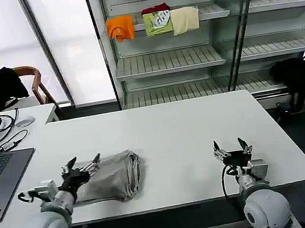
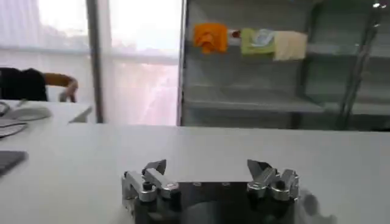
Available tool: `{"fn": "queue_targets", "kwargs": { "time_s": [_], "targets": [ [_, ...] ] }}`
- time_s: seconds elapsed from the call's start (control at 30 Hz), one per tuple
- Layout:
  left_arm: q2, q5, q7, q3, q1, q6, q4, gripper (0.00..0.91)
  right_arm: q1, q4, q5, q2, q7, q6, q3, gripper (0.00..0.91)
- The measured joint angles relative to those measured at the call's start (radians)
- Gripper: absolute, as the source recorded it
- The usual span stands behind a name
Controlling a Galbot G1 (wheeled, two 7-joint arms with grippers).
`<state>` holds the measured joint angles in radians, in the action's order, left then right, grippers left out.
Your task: Fold and organize the clothes.
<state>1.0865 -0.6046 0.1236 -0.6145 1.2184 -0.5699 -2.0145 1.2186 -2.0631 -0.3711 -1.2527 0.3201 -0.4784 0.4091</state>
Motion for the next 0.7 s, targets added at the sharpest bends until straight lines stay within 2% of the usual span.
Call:
{"fn": "queue_targets", "kwargs": {
  "time_s": [0.37, 0.7],
  "targets": [
    [-0.02, 0.013, -0.024, -0.073, 0.023, -0.003, 0.075, 0.907, 0.005, -0.002, 0.0, -0.002, 0.001, -0.001, 0.004, 0.907],
    [-0.014, 0.013, -0.039, -0.084, 0.042, -0.004, 0.104, 0.907, 0.009, -0.008, 0.005, -0.008, 0.003, -0.002, 0.005, 0.907]
  ]
}}
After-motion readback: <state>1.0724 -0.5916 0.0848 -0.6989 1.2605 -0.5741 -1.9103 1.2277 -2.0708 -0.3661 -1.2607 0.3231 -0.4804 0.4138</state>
